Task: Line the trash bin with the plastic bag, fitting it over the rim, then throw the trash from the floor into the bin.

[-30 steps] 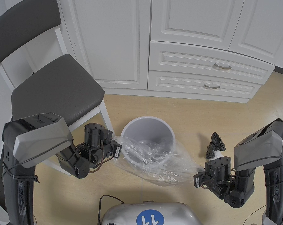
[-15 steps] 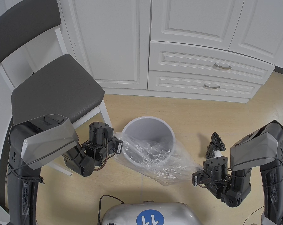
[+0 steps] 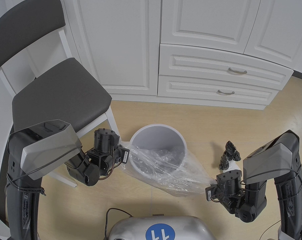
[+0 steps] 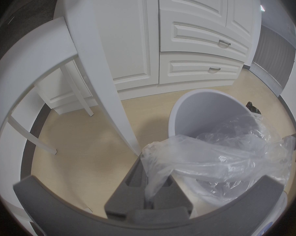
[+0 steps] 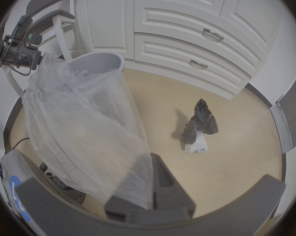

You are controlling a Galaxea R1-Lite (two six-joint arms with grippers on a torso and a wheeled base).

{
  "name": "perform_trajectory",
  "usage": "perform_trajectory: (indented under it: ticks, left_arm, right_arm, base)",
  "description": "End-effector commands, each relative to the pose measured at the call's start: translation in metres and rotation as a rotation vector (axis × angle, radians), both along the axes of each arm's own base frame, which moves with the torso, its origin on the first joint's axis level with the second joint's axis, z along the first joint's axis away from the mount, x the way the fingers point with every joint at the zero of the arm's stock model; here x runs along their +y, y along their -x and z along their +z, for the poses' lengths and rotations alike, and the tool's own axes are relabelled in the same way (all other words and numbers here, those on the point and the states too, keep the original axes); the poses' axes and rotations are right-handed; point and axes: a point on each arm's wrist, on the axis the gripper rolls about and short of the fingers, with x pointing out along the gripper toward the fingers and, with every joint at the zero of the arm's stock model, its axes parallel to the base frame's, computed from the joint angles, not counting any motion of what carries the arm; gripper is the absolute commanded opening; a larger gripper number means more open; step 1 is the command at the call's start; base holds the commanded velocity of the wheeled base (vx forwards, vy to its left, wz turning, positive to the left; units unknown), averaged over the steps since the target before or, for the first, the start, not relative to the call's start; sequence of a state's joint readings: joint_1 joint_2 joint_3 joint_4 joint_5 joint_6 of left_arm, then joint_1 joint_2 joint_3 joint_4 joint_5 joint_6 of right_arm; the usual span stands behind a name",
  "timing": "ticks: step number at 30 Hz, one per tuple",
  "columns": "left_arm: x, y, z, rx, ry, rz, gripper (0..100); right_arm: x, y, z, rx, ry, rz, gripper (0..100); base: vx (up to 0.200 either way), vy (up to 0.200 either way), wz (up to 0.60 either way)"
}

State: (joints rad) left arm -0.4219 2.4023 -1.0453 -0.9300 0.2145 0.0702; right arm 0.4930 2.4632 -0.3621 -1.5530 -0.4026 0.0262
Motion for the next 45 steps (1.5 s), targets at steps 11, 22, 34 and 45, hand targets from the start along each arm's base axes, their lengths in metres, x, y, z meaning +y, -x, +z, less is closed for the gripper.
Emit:
perform_trajectory:
  ticks: [11, 22, 34, 45]
  left_arm:
    - [-0.003, 0.004, 0.012, -0.024, 0.027, -0.011, 0]
    - [-0.003, 0.004, 0.011, -0.020, 0.027, -0.012, 0]
    - [-0.014, 0.011, 0.015, -0.049, 0.087, -0.027, 0]
    - [-0.011, 0.017, 0.025, -0.072, 0.101, -0.030, 0]
  right_arm:
    - [-0.009, 0.062, 0.075, -0.046, -0.079, 0.235, 100]
    - [-0.022, 0.088, 0.130, -0.117, -0.417, 0.507, 100]
    - [0.059, 0.042, 0.126, -0.304, -0.307, 0.299, 100]
    - [0.133, 0.013, 0.149, -0.141, -0.027, 0.366, 100]
  base:
    - [0.000, 0.000, 0.00]
    - [0.000, 0.000, 0.00]
    - [0.000, 0.000, 0.00]
    - [0.000, 0.000, 0.00]
